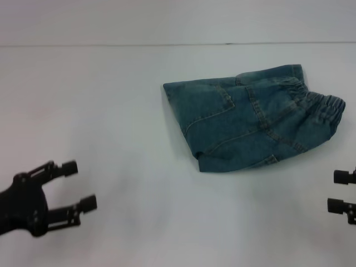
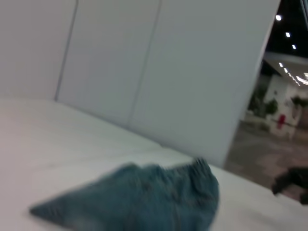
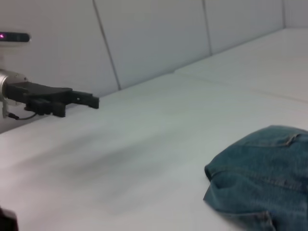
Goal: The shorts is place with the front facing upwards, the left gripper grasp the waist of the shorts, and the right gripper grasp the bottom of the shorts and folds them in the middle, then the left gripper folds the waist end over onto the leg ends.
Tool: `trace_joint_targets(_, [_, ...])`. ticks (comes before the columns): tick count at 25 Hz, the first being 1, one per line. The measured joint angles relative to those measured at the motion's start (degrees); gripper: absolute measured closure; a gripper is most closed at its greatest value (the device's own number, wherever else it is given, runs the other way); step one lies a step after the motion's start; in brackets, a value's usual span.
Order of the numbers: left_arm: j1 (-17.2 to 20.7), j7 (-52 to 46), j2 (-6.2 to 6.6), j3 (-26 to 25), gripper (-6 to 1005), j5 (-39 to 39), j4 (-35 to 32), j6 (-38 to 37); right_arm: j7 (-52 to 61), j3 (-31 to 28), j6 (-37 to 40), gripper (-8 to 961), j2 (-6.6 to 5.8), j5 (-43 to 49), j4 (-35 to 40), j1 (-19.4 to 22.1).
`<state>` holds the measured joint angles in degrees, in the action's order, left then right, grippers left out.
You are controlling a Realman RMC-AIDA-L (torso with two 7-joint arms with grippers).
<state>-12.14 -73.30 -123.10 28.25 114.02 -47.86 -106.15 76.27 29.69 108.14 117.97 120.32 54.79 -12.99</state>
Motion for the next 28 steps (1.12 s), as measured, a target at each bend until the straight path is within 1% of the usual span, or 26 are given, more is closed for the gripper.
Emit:
trace_joint_targets(2, [0.0,0.0,0.18,-1.3,62,2.9,0.0,-1.0,0.0,0.0,0.3,486,-0.21,0.5,0.1,-0.1])
trace_joint_targets(4, [0.1,0.2,0.21,-2.0,62,4.0,0.2,-1.1,-0.3,0.0,0.7,388,-0.36,0.7,0.1,-0.1])
trace_joint_targets(10, [0.4,1.2,0.00,-2.4,63,4.5,0.4,-0.6,-1.6,0.0,0.9,173,-0.32,0.8,0.2,-0.2])
trace_joint_targets(13, [0.2,1.3,-0.04,-2.3,63,4.5,0.4,-0.6,-1.8,0.1,0.9,144,-0.24,0.8,0.2,-0.5])
trace_joint_targets(20, [-0.3,1.2,0.02,-1.4,62,4.8,0.5,-1.1,-2.7,0.0,0.9,153,-0.20,0.8,-0.2,-1.1])
trace_joint_targets(28, [-1.2,0.9,0.16,-0.9,62,6.2,0.8,-1.1,-3.0,0.0,0.9,153,0.18,0.9,-0.3,-1.6])
